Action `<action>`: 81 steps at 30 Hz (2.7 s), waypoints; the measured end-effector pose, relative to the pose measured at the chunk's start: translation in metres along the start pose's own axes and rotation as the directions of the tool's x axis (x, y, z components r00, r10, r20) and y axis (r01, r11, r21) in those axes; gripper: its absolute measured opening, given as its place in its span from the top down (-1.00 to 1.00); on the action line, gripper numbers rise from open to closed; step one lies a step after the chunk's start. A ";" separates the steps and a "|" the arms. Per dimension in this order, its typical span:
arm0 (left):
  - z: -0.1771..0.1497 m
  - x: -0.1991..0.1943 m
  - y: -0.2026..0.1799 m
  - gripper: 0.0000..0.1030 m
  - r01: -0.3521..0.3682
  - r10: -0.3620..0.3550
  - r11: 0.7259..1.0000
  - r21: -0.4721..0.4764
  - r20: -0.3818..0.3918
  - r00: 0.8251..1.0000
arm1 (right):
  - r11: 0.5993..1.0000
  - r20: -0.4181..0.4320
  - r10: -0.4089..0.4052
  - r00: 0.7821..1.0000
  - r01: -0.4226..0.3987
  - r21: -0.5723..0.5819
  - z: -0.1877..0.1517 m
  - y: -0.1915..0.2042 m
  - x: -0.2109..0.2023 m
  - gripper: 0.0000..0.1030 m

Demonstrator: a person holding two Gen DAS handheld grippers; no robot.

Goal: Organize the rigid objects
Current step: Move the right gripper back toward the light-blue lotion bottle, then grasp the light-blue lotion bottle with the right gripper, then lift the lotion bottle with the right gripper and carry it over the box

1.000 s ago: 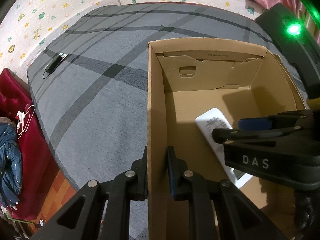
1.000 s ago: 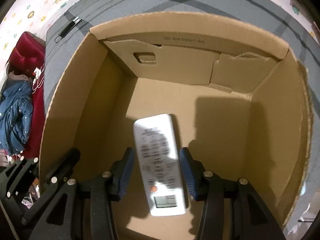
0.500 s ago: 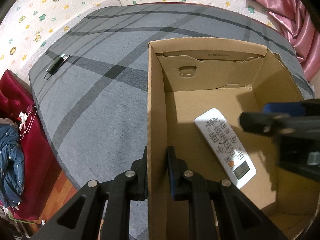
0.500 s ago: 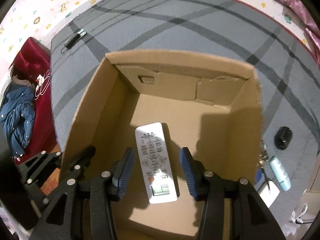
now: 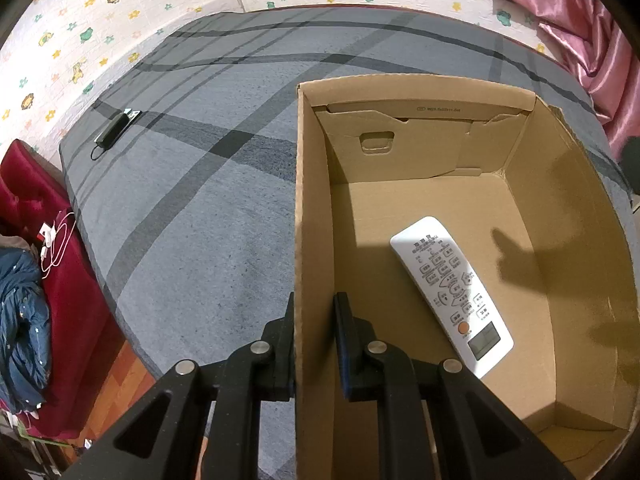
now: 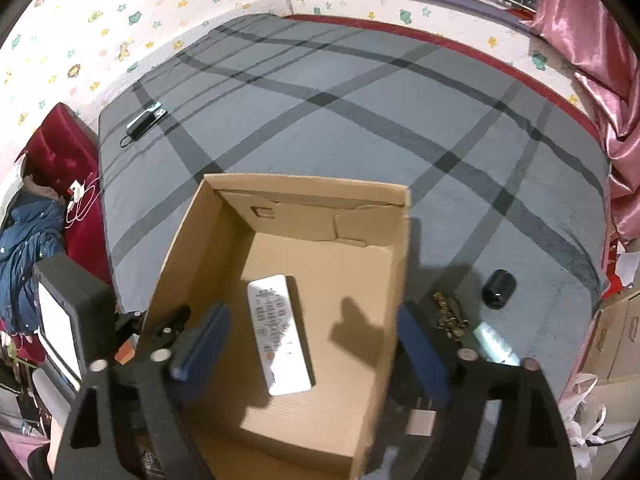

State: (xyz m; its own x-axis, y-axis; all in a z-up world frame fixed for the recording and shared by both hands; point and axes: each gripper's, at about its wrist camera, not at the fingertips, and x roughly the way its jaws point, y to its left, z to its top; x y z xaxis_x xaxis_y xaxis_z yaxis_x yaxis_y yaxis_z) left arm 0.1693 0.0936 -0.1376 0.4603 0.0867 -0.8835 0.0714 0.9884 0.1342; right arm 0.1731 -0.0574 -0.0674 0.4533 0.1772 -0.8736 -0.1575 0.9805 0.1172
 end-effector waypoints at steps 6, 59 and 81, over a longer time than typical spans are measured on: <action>0.000 0.000 0.000 0.68 -0.004 0.004 1.000 0.002 0.000 1.000 | 0.999 0.029 -0.037 0.999 0.036 0.015 -0.007 -0.026 -0.015 -0.99; -0.001 0.000 -0.001 0.69 -0.015 0.015 1.000 -0.009 0.001 1.000 | 0.951 -0.206 -0.129 0.970 0.179 0.250 -0.060 -0.218 0.098 -0.80; -0.004 -0.002 -0.001 0.69 -0.020 0.020 1.000 -0.010 0.011 1.000 | 0.951 -0.173 -0.138 0.975 0.179 0.250 -0.059 -0.207 0.067 0.48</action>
State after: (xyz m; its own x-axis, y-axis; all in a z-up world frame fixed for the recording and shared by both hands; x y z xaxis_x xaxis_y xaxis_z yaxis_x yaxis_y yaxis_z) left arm 0.1646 0.0934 -0.1383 0.4710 0.1056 -0.8758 0.0532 0.9876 0.1477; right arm 0.1846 -0.2530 -0.1776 0.3124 0.0227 -0.9497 0.1511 0.9858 0.0732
